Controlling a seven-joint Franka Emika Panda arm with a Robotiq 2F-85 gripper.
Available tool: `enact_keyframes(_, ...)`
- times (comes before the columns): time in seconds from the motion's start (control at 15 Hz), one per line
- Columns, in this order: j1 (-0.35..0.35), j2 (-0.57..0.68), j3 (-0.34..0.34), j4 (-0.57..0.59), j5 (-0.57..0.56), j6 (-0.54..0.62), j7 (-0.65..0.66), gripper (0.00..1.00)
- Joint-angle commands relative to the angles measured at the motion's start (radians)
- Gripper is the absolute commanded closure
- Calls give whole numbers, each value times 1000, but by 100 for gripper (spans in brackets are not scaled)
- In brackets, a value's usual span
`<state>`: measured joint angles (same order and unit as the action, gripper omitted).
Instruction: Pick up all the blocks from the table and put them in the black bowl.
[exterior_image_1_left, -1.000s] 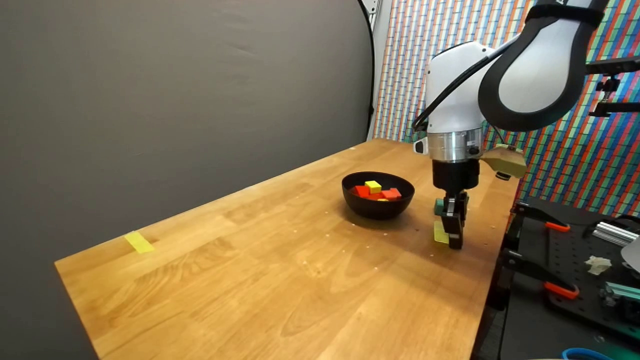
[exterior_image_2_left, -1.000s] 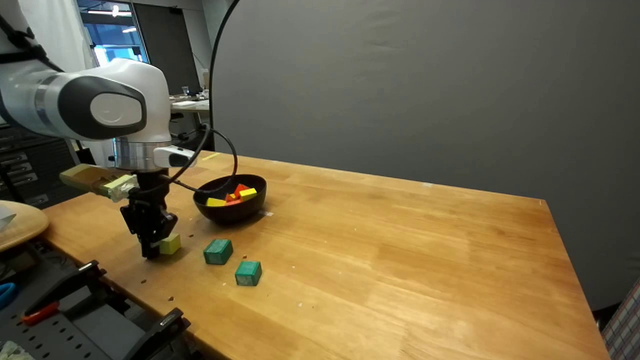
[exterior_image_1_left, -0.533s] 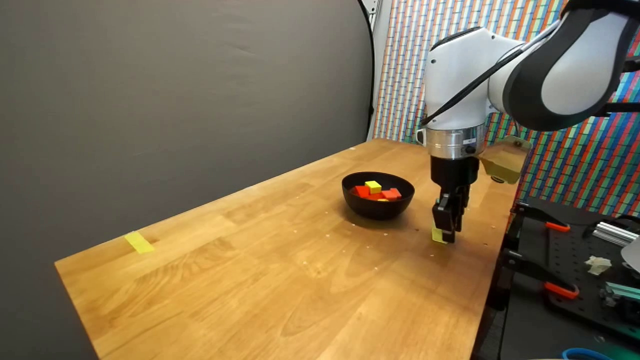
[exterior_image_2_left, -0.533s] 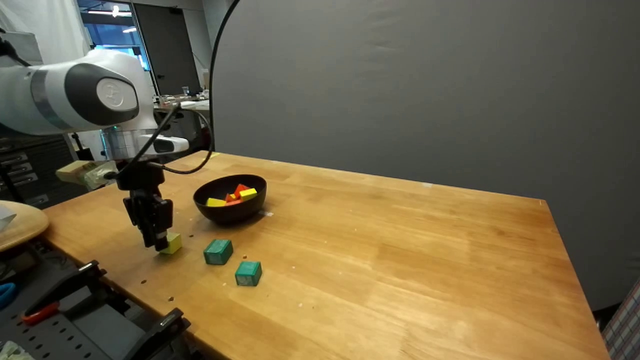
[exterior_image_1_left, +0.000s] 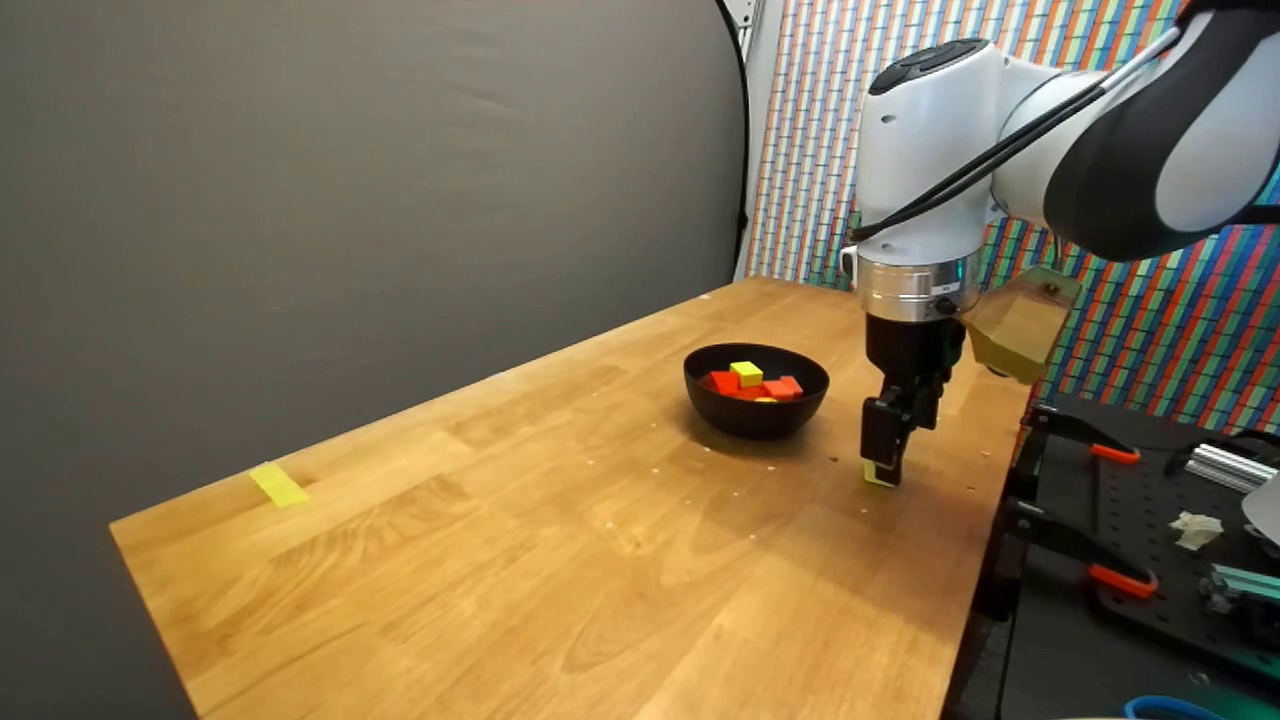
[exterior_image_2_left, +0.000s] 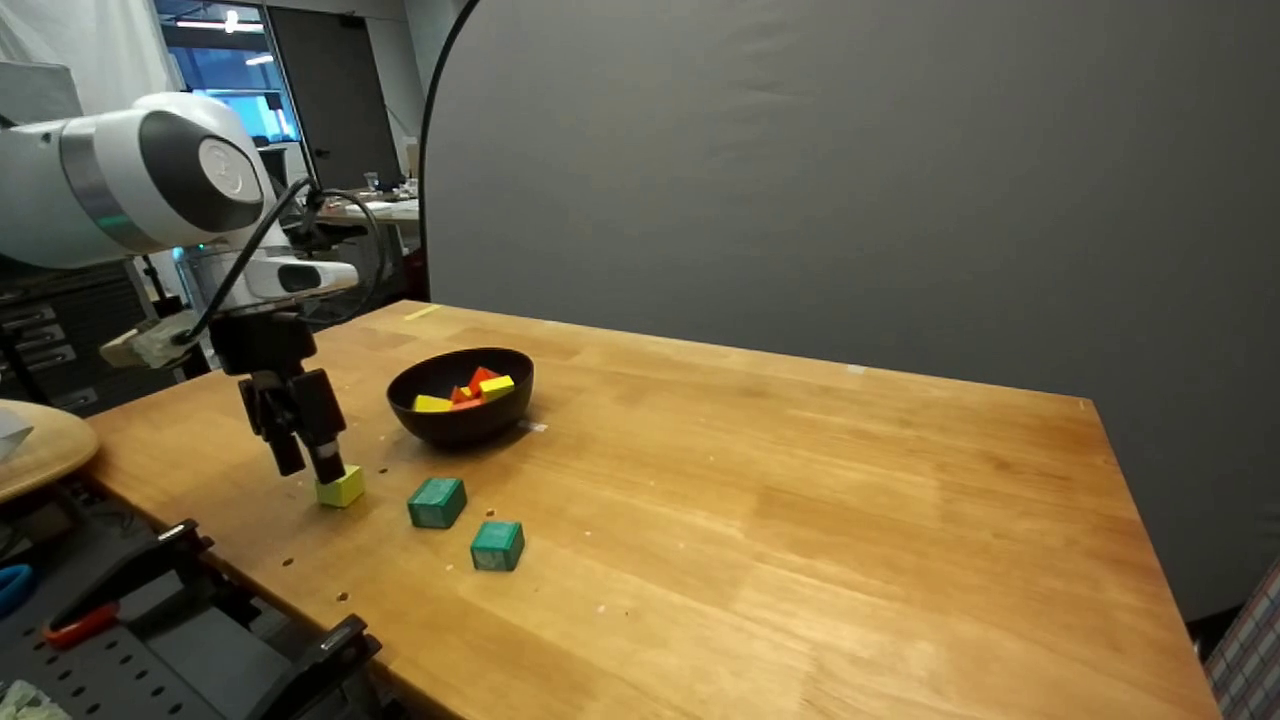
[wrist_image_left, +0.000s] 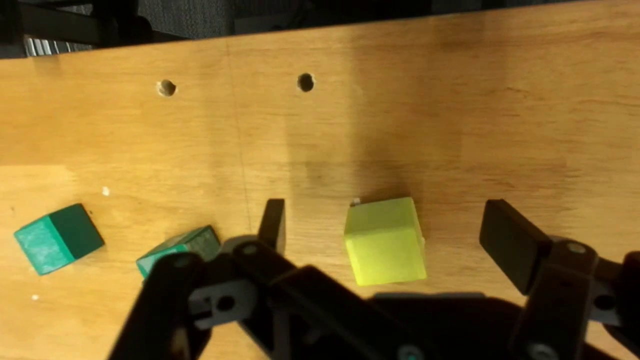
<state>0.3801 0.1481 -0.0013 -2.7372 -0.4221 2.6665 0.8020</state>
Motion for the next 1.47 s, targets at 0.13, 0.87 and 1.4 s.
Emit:
enact_keyframes(0.13, -127, 97, 15, 93, 37, -24, -256, 20)
enact_keyframes(0.87, -127, 31, 26, 87, 114, -107, -417, 78)
enact_keyframes(1.4, -172, -238, 58, 48, -222, -60, 8, 78)
